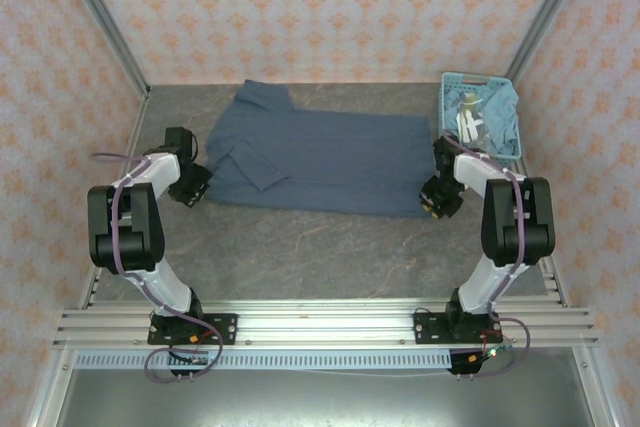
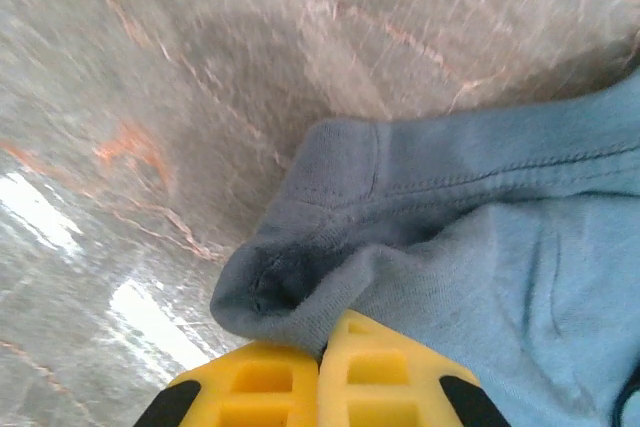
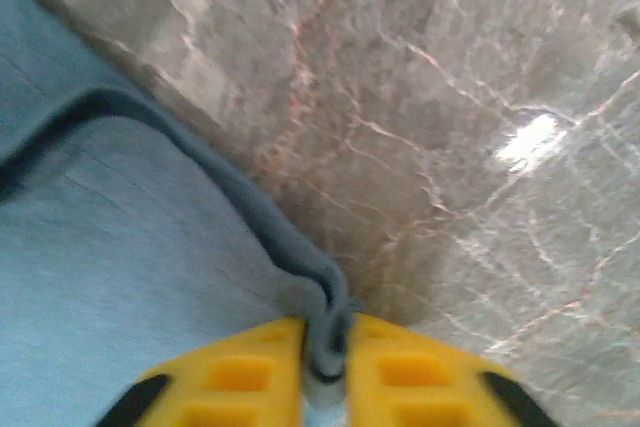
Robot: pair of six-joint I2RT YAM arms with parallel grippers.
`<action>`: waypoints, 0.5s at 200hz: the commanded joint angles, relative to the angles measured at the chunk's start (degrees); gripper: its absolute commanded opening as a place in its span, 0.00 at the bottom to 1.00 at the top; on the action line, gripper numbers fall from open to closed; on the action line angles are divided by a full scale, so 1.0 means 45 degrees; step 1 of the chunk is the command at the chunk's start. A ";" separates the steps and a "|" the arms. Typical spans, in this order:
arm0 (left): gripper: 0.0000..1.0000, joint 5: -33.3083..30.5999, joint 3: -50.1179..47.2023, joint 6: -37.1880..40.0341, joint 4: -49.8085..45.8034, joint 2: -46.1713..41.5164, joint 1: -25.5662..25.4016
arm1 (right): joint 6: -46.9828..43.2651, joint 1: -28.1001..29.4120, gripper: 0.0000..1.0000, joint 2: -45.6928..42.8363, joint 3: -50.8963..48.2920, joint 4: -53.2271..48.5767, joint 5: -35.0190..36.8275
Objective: Fold and stack the t-shirts
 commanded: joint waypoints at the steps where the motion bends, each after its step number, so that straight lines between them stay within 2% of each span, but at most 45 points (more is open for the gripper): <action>1: 0.00 -0.1900 0.0250 0.0927 -0.1604 -0.0351 0.0067 | -0.0444 -0.0058 0.01 0.0217 0.0125 -0.0366 0.1005; 40: 0.00 -0.2156 -0.1080 0.1008 -0.2420 -0.1798 0.0051 | -0.0261 0.0412 0.00 -0.0968 -0.0737 -0.1354 0.0982; 80: 0.00 -0.2788 -0.3414 0.0632 -0.3022 -0.4280 0.0073 | 0.0851 0.1063 0.00 -0.3287 -0.3100 -0.2049 0.0602; 100: 0.00 -0.2998 -0.3934 0.0646 -0.3111 -0.4825 0.0065 | 0.1295 0.1267 0.00 -0.4227 -0.3994 -0.1896 0.0539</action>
